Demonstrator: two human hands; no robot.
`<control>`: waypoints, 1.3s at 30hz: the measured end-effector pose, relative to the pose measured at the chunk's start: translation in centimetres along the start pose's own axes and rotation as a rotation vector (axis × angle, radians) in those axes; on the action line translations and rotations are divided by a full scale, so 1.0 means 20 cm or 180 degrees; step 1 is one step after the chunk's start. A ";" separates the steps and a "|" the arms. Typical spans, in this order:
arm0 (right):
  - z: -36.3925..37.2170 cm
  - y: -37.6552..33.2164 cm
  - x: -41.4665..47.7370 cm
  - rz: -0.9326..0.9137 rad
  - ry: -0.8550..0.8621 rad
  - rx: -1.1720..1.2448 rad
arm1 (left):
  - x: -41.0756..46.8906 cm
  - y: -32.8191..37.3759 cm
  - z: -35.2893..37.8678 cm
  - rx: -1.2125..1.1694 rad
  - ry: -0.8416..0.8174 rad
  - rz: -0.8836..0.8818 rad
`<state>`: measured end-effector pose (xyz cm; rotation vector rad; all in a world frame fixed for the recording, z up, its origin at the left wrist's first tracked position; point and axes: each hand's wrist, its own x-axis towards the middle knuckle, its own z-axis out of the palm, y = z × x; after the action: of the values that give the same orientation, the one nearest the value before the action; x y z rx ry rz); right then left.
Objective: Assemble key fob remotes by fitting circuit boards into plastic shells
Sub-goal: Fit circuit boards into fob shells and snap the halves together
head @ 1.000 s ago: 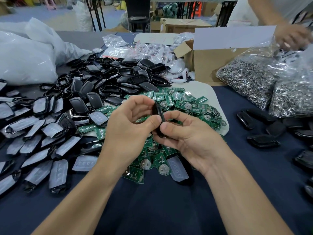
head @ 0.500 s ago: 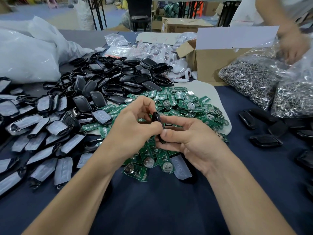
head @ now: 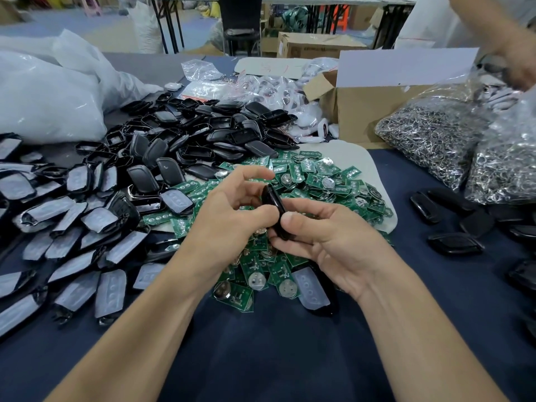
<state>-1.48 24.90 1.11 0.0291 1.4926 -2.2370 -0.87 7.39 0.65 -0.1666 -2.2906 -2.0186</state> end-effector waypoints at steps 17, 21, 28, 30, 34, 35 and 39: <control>0.01 0.04 0.03 -0.1677 0.0697 -0.1457 | -0.02 0.02 0.02 0.0291 0.0432 0.0400; 0.02 0.05 0.03 -0.1810 0.0734 -0.1544 | -0.02 0.02 0.03 0.0354 0.0366 0.0433; 0.02 0.06 0.03 -0.1881 0.0692 -0.1428 | -0.02 0.01 0.04 0.0412 0.0397 0.0439; 0.02 0.07 0.04 -0.1883 0.0709 -0.1463 | -0.02 0.01 0.04 0.0409 0.0405 0.0419; 0.04 0.07 0.04 -0.1933 0.0662 -0.1483 | -0.03 0.03 0.04 0.0294 0.0431 0.0427; 0.04 0.07 0.04 -0.1959 0.0655 -0.1489 | -0.03 0.03 0.04 0.0295 0.0437 0.0427; 0.05 0.06 0.03 -0.1900 0.0521 -0.1335 | -0.03 0.03 0.05 0.0299 0.0524 0.0386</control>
<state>-1.45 23.48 0.32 -0.4241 2.2699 -2.3281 -0.16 8.46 0.97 -0.1245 -2.2119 -1.7922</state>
